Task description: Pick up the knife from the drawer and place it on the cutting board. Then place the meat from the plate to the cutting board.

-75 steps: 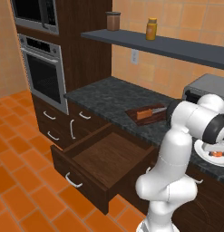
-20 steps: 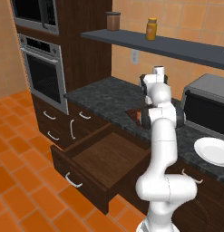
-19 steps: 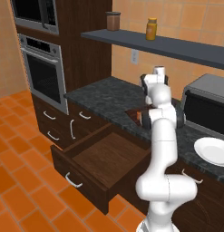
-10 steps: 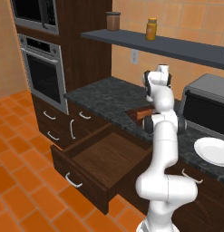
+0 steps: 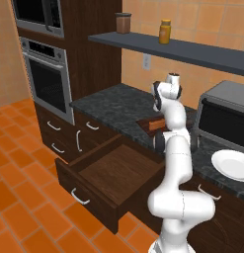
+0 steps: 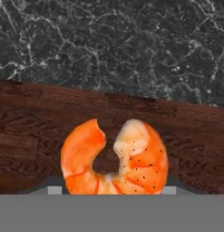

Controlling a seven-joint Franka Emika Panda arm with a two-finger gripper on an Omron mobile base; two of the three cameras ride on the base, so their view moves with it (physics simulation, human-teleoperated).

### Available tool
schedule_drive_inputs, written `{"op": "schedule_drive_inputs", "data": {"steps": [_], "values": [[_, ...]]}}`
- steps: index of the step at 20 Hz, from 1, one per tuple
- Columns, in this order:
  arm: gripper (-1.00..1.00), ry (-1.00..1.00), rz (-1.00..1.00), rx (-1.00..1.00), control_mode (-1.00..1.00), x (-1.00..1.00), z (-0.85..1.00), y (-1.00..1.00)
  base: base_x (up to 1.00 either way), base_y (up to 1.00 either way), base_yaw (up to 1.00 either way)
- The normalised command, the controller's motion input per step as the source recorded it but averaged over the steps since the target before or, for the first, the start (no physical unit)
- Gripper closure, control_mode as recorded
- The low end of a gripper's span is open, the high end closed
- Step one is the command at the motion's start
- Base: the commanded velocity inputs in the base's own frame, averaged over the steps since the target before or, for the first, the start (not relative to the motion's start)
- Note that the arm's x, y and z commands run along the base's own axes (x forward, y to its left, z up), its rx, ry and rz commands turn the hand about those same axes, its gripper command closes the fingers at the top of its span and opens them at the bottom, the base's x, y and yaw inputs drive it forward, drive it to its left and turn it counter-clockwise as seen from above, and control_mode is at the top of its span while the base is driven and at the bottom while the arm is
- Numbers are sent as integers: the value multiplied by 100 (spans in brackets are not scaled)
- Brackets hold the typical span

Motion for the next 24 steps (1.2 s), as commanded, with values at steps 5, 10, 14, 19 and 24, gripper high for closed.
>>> {"op": "schedule_drive_inputs", "data": {"steps": [5, 10, 14, 19, 24], "values": [[100, 11, 0, 0, -100, 35, -15, 10, 0, 0, 0], [100, 21, 0, 0, -100, 13, -20, 0, 0, 0, 0], [100, 12, 0, 0, -100, 2, -8, 0, 0, 0, 0], [-100, 10, 0, 0, -100, 1, -3, 0, 0, 0, 0], [-100, 4, 0, 0, -100, 0, 1, 0, 0, 0, 0]]}}
